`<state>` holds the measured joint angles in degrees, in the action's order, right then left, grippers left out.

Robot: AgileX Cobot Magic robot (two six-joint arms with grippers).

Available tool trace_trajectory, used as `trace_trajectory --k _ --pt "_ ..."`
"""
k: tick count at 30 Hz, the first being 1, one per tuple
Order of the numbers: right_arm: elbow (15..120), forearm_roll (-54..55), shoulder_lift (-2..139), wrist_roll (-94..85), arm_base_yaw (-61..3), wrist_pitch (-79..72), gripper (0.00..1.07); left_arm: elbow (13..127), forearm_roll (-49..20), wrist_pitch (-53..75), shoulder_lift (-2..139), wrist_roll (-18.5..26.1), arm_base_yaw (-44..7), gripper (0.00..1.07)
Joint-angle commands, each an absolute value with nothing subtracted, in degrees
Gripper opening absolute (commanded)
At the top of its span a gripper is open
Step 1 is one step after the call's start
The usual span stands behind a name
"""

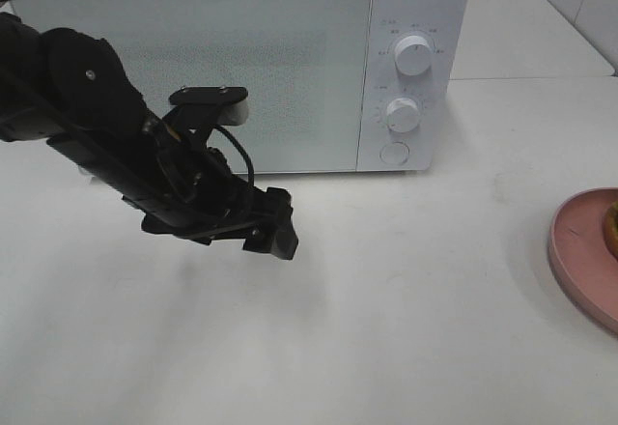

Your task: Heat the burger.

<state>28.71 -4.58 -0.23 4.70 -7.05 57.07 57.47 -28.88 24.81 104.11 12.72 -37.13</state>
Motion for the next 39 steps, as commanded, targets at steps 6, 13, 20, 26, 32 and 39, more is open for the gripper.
trace_trajectory --k 6,13,20,26,32,39 --pt "28.6 -4.8 -2.1 4.1 -6.8 57.1 0.76 58.8 -27.6 41.1 98.1 12.0 -31.9 0.89" --pt "28.6 -4.8 -2.1 4.1 -6.8 57.1 0.76 58.8 -25.4 53.4 91.7 13.3 -25.4 0.89" --pt "28.6 -4.8 -2.1 4.1 -6.8 57.1 0.76 58.8 -21.0 60.6 86.3 13.3 -14.6 0.89" --pt "28.6 -4.8 -2.1 4.1 -6.8 57.1 0.76 58.8 -17.9 68.0 81.6 12.6 -4.4 0.89" --pt "28.6 -4.8 -2.1 4.1 -6.8 57.1 0.76 58.6 -16.5 70.8 76.4 11.5 1.1 0.89" --pt "28.6 -4.8 -2.1 4.1 -6.8 57.1 0.76 53.9 -15.9 71.3 64.1 11.1 2.7 0.89"
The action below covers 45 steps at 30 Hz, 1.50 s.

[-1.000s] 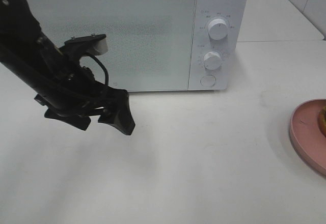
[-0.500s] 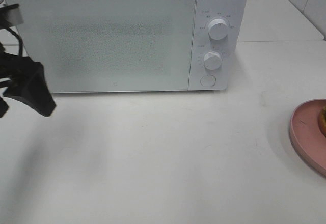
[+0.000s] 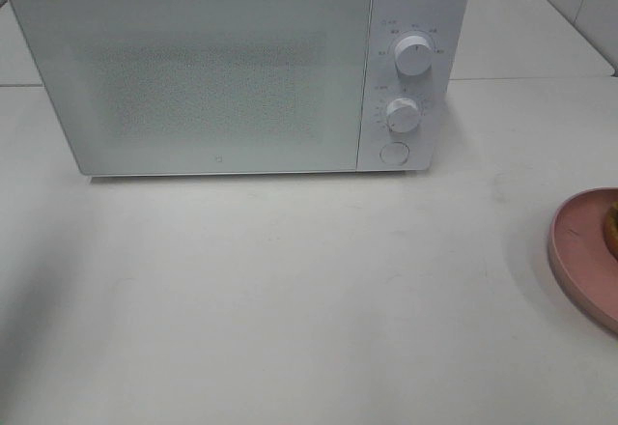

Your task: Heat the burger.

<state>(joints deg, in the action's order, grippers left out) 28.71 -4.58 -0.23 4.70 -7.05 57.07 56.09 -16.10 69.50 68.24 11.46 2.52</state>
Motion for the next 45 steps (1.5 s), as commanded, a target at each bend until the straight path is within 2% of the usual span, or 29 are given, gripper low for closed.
trace_trajectory --k 1,22,45 --pt "28.6 -4.8 -2.1 4.1 -6.8 57.1 0.76 53.9 -15.9 71.3 64.1 11.1 2.7 0.89" --pt "28.6 -4.8 -2.1 4.1 -6.8 57.1 0.76 30.8 -13.9 59.5 33.8 10.9 2.7 0.89" --pt "28.6 -4.8 -2.1 4.1 -6.8 57.1 0.76 29.7 -13.9 62.0 -0.5 11.2 2.7 0.89"
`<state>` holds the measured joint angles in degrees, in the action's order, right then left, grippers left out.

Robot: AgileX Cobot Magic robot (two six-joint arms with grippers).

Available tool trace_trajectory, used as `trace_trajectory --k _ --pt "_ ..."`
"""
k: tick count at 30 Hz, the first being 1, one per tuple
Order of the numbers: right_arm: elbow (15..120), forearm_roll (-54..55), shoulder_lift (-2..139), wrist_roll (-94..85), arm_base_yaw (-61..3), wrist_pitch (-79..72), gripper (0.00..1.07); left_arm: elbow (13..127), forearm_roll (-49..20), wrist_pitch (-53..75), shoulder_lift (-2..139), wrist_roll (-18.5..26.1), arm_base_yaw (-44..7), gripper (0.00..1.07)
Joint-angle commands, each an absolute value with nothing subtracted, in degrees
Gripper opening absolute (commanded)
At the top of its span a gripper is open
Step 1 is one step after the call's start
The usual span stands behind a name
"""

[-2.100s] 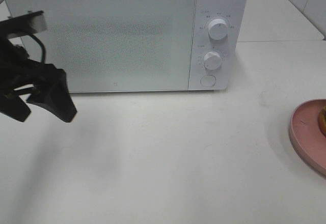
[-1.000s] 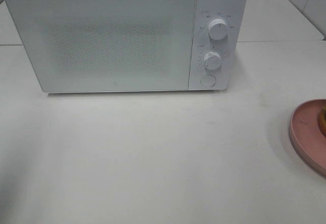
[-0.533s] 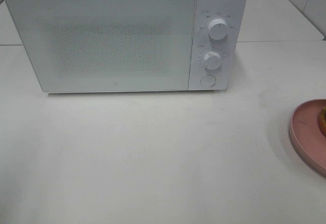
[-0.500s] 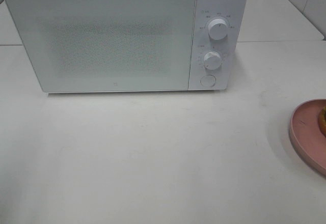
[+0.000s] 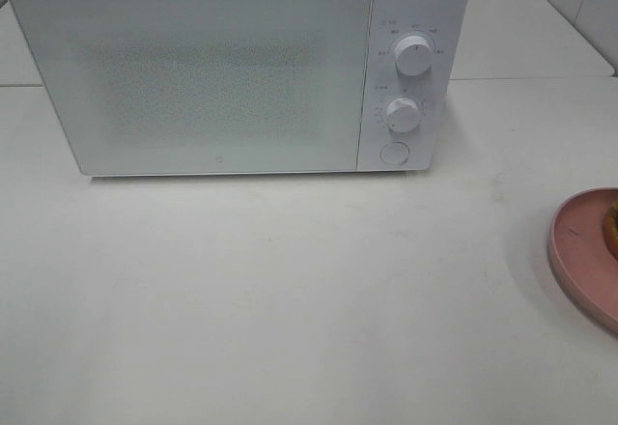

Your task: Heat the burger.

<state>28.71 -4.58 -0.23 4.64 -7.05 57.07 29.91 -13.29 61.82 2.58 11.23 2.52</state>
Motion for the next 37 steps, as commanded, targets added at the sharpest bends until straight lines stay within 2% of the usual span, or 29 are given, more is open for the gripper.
trace_trajectory --k 1,37 --pt "28.6 -4.8 -2.1 4.1 -6.8 57.1 0.76 29.7 -14.1 62.0 -1.4 11.2 2.7 0.89" --pt "28.6 -4.8 -1.5 4.1 -6.8 57.1 0.76 29.7 -14.4 62.0 -1.5 11.1 2.7 0.89"
